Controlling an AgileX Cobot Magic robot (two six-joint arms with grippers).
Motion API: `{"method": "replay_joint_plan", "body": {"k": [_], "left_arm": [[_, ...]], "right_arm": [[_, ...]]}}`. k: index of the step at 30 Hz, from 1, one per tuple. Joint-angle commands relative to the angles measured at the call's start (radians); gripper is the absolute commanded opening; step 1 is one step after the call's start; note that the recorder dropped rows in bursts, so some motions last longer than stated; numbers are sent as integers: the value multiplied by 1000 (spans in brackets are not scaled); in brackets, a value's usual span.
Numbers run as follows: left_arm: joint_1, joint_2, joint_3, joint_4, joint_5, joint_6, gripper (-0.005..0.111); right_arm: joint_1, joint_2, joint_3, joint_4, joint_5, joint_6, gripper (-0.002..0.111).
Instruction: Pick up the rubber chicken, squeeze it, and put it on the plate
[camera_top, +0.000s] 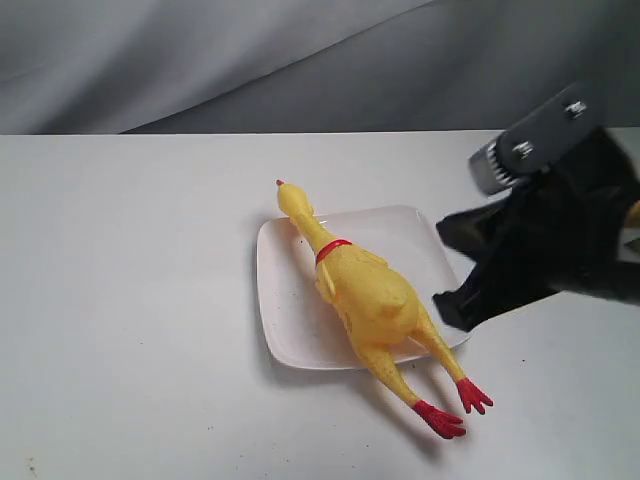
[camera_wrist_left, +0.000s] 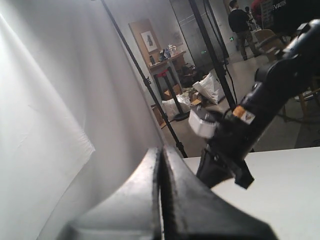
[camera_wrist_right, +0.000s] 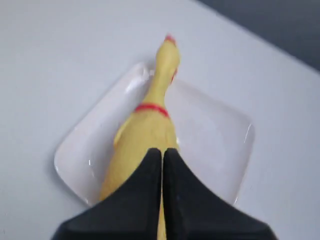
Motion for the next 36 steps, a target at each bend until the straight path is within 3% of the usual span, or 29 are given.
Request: {"method": "replay_joint_plan", "body": {"k": [1,13,30,33,36], "left_arm": [[-4,-4,4,0,13,-13,0],[-4,-4,4,0,13,-13,0],[-4,-4,4,0,13,-13,0],[-4,-4,4,0,13,-13,0],[-4,-4,4,0,13,-13,0]], "right_arm": [[-3,-219,2,-11,-77,5,0],[-3,-638,2,11,-85,5,0],[-3,-820,3,-21,-88,28,0],[-77,-863,39,-98,-76,157,0],[-249,-934,144,-117,-73,170,0]]}}
